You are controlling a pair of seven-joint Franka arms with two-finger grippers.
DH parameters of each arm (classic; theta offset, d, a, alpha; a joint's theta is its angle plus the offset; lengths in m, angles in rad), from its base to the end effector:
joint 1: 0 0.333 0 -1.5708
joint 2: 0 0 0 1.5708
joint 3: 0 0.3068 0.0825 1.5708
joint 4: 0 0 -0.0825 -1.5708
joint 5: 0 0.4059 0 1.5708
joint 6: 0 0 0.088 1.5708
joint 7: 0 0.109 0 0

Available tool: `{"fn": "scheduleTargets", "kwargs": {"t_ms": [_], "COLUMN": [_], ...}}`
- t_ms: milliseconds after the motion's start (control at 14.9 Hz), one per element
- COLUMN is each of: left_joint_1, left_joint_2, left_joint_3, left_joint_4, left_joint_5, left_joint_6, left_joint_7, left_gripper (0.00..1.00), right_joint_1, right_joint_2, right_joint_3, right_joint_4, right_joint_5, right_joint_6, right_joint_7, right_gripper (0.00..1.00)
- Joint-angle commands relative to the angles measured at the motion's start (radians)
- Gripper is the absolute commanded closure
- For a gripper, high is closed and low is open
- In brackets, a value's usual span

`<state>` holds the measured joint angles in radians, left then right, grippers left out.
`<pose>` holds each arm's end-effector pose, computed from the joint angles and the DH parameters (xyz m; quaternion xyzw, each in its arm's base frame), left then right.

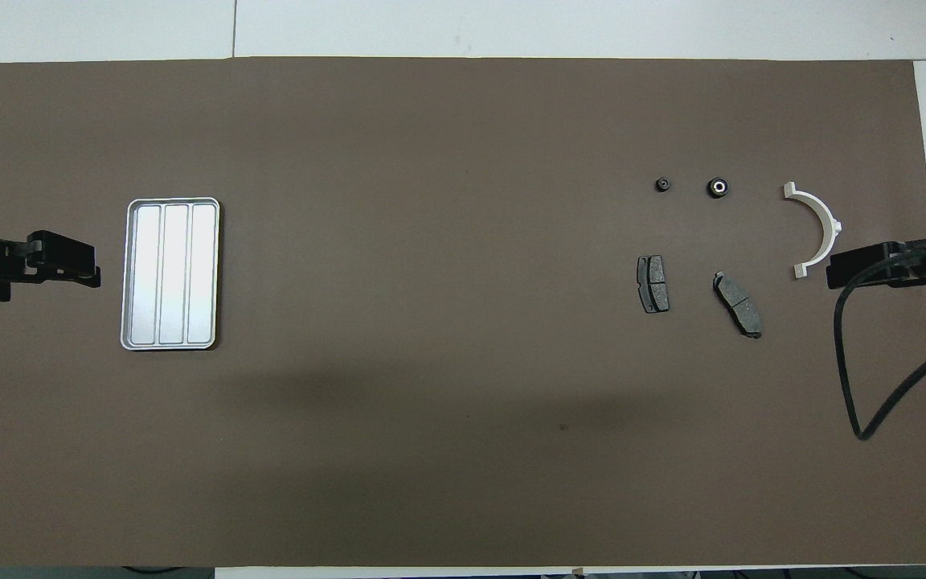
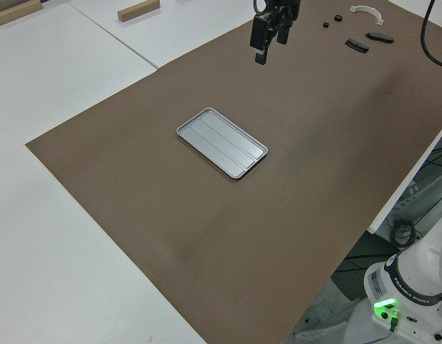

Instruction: Pick bearing gear from pile to tray

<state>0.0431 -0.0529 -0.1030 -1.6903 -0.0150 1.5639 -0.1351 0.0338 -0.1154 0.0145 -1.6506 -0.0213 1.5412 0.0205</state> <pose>0.5553 -0.0362 0.5837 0.9986 0.0380 -0.0372 0.0012 0.5375 0.0241 0.6357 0.9998 0.0135 0.0034 0.0114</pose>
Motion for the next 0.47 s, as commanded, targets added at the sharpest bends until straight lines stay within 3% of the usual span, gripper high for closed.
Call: {"fn": "scheduleTargets", "kwargs": {"t_ms": [0, 403], "left_joint_1": [-0.006, -0.006], "left_joint_2": [-0.015, -0.015], "left_joint_3": [0.006, 0.006], "left_joint_4": [-0.002, -0.002], "left_joint_5": [0.001, 0.001], "left_joint_6": [-0.016, -0.016], "left_joint_7": [0.002, 0.002], "left_gripper": [0.00, 0.00], "right_joint_1": [-0.008, -0.002], "right_joint_2": [-0.013, 0.087], "right_joint_3": [0.004, 0.002], "right_joint_4": [-0.018, -0.080], "right_joint_5": [0.020, 0.011], "right_joint_6": [0.016, 0.126], "right_joint_7": [-0.057, 0.019], "right_gripper": [0.00, 0.00]}}
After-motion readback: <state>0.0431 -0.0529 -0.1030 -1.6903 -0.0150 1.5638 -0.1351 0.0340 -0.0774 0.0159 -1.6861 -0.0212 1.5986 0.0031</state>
